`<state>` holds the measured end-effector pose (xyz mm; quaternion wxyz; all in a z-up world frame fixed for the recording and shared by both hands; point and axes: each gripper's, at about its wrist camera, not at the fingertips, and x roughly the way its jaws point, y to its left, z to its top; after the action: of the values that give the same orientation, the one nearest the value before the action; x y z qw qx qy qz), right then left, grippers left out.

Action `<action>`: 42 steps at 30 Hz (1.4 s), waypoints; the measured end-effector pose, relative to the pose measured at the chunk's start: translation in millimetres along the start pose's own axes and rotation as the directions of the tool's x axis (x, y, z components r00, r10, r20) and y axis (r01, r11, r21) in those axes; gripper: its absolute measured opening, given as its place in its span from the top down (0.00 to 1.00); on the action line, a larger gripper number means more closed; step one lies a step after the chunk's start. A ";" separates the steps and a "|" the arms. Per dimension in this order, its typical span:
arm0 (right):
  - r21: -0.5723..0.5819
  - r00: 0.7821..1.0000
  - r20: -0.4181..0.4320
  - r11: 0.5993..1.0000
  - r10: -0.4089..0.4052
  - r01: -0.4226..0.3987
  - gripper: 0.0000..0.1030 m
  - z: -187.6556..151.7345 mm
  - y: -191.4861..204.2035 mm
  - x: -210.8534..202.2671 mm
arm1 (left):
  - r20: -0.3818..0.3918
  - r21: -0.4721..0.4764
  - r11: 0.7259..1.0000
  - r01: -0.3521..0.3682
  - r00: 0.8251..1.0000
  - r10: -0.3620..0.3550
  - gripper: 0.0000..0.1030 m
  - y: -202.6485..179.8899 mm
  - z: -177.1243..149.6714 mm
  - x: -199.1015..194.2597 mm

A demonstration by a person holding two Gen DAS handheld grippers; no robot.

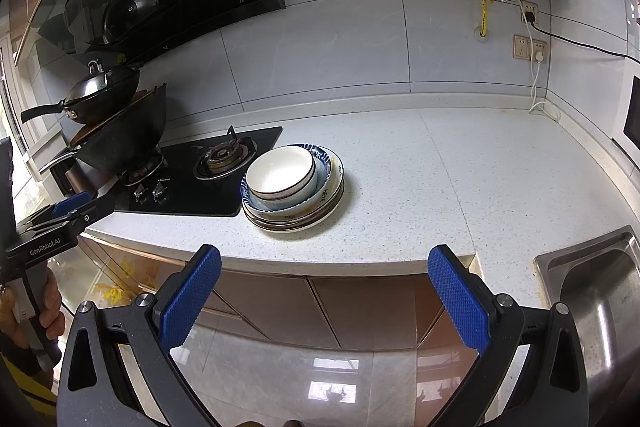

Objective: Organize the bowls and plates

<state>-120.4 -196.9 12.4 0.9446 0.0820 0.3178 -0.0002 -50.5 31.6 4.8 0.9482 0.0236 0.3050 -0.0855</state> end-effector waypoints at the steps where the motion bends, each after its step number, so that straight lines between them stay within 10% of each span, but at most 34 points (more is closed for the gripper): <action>1: 0.000 1.000 0.001 1.000 -0.001 0.001 0.01 0.2 -0.6 0.4 | -0.001 -0.001 1.000 0.001 1.000 -0.001 0.18 0.3 0.0 0.3; 42: 0.016 1.000 -0.016 1.000 -0.007 0.007 0.01 1.3 -14.6 5.7 | -0.045 0.016 1.000 -0.005 0.999 0.006 0.18 -1.3 -0.3 10.4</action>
<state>-115.8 -211.2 7.7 0.9414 0.0886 0.3255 -0.0056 -42.7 28.8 -1.5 0.9411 0.0341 0.3256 -0.0849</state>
